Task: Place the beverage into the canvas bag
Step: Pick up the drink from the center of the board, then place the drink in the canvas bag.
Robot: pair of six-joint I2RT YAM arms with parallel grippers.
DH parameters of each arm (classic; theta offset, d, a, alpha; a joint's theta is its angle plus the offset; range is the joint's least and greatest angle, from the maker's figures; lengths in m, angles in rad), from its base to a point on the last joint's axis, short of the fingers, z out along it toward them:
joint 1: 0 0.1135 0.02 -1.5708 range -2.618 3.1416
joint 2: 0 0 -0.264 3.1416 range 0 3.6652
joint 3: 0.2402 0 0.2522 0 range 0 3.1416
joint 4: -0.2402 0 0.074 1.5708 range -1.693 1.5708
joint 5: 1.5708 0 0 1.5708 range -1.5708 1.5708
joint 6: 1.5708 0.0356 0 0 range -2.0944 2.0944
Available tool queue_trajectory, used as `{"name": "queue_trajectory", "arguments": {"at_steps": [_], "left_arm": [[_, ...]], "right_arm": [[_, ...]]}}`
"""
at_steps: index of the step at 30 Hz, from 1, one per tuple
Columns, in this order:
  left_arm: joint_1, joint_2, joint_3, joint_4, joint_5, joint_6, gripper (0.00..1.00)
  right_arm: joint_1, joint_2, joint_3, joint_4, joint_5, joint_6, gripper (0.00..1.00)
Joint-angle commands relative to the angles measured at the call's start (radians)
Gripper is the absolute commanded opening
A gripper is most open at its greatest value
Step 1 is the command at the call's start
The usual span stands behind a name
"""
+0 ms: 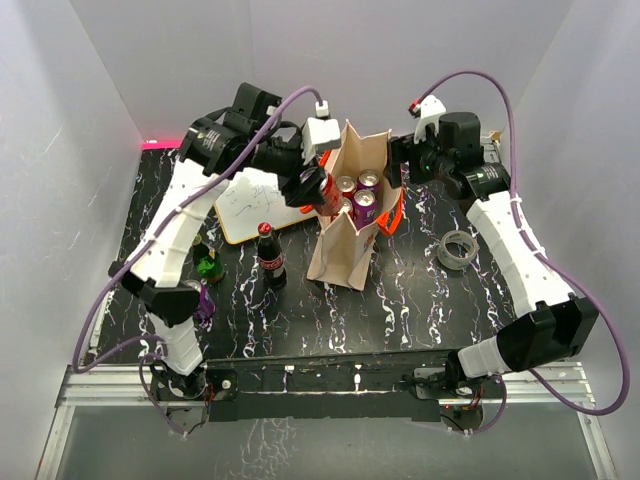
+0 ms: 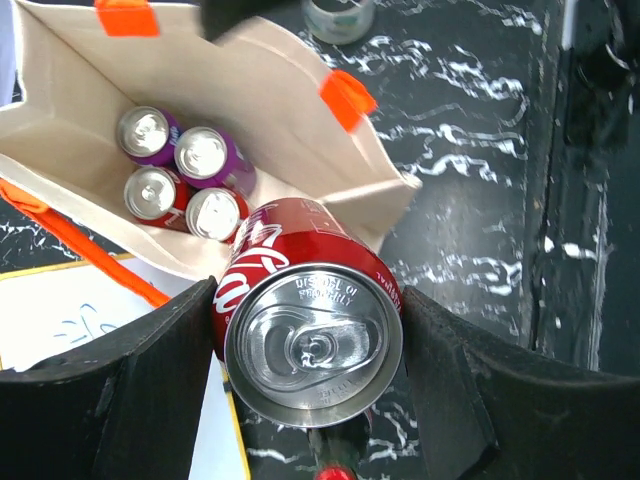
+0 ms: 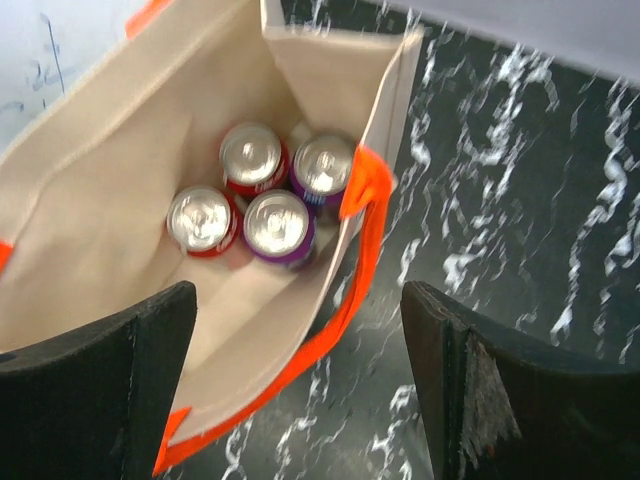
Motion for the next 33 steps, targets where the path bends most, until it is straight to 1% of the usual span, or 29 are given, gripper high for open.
{"name": "queue_trajectory", "arguments": {"at_steps": [1, 4, 7, 9, 13, 17, 20, 23, 28, 33], "left_arm": [[-0.001, 0.055, 0.102, 0.186, -0.003, -0.202, 0.00], [-0.001, 0.098, 0.121, 0.262, -0.007, -0.284, 0.00], [-0.002, 0.141, 0.134, 0.302, -0.004, -0.339, 0.00], [-0.003, 0.170, 0.139, 0.314, 0.002, -0.355, 0.00], [-0.007, 0.225, 0.154, 0.332, 0.021, -0.367, 0.00], [-0.036, 0.265, 0.148, 0.289, 0.033, -0.283, 0.00], [-0.040, 0.287, 0.133, 0.256, 0.059, -0.238, 0.00], [-0.040, 0.303, 0.128, 0.219, 0.093, -0.152, 0.00], [-0.041, 0.338, 0.133, 0.167, 0.142, -0.040, 0.00], [-0.047, 0.359, 0.139, 0.120, 0.145, 0.019, 0.00]], "right_arm": [[-0.008, -0.085, -0.098, 0.012, -0.036, 0.054, 0.85], [-0.011, -0.105, -0.152, 0.031, -0.035, 0.064, 0.81], [-0.011, -0.104, -0.187, 0.037, -0.082, 0.079, 0.76], [-0.010, -0.098, -0.205, 0.043, -0.111, 0.096, 0.71], [-0.010, -0.086, -0.224, 0.047, -0.128, 0.120, 0.64], [-0.010, -0.085, -0.233, 0.055, -0.158, 0.126, 0.52], [-0.011, -0.093, -0.246, 0.050, -0.159, 0.120, 0.46], [-0.010, -0.105, -0.273, 0.039, -0.159, 0.112, 0.40], [-0.011, -0.145, -0.357, 0.049, -0.169, 0.106, 0.37], [-0.011, -0.186, -0.428, 0.089, -0.173, 0.078, 0.35]]}}
